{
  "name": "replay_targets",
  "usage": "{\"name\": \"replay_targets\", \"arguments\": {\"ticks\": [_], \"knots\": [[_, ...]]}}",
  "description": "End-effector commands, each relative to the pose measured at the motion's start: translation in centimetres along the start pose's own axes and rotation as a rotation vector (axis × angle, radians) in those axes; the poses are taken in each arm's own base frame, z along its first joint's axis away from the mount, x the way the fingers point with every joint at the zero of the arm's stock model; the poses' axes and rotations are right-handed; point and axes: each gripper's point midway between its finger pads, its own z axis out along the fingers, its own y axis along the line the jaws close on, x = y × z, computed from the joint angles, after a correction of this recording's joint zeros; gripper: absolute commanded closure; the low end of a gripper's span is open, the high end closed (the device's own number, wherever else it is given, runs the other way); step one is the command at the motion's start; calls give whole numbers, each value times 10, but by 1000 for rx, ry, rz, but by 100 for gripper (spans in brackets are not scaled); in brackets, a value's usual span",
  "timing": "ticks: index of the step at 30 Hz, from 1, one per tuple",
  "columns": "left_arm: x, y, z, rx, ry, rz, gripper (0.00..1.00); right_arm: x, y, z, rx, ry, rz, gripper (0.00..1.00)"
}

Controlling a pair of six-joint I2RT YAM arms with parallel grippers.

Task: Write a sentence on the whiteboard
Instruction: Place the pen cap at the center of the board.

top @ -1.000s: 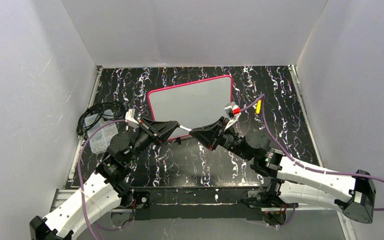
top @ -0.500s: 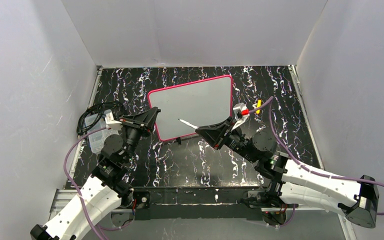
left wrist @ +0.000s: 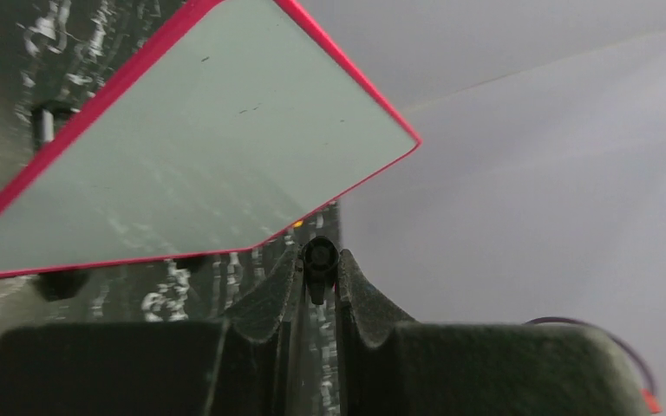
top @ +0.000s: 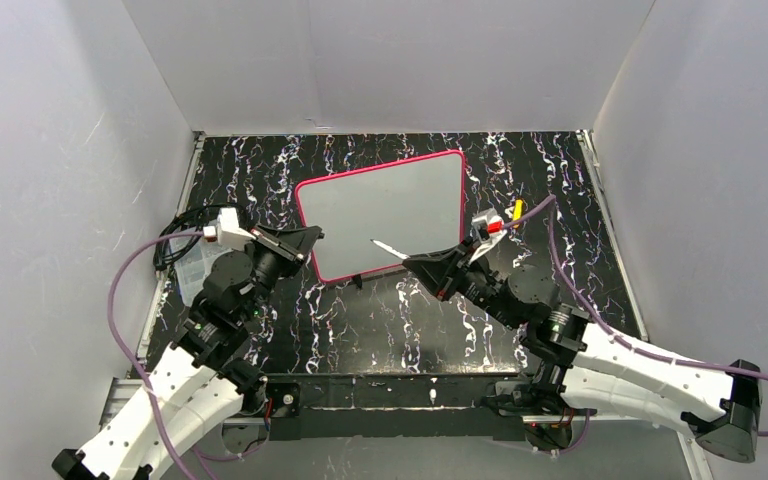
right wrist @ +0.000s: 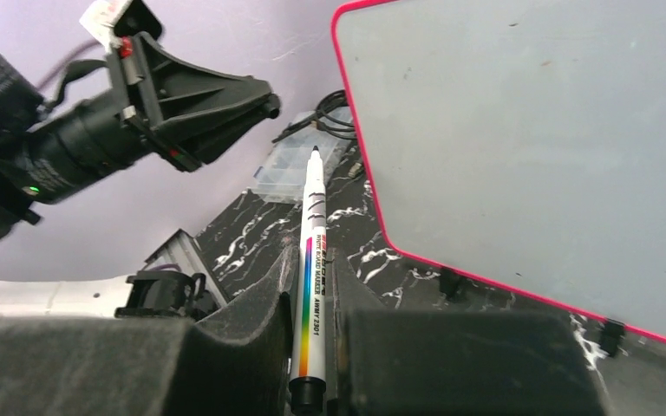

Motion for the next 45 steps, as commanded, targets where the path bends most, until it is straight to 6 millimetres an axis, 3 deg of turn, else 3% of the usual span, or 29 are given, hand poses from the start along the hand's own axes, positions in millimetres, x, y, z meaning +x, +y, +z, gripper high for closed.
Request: {"name": "replay_targets", "arguments": {"ticks": [1,6,9,13,17,23,28,34,36,38,42,45], "knots": [[-6,31,-23,-147,69,387,100,-37,-2,-12,61,-72,-43,99],[-3,74,-31,-342,225,664,100,-35,-15,-15,136,-33,-93,99],[-2,104,-35,-448,317,737,100,-33,-18,-14,159,-4,-112,99],[-7,151,-36,-544,411,634,100,-29,-19,-12,168,23,-122,99],[-6,179,-34,-595,500,538,100,-23,-20,-11,163,42,-121,99],[-5,212,-34,-738,625,528,100,-18,-21,-9,169,65,-127,99],[-1,220,-33,-767,680,509,100,-12,-23,-8,170,81,-132,99],[-1,223,-35,-786,692,512,70,-10,-26,-8,180,91,-140,99],[-4,222,-35,-785,678,518,51,-11,-28,-10,191,83,-140,99],[-7,218,-34,-778,657,528,39,-13,-29,-12,195,78,-147,99],[-21,201,-31,-735,605,587,26,-14,-25,-11,176,85,-160,99],[-29,167,-21,-580,553,657,23,-12,-17,-6,136,101,-170,99]]}}
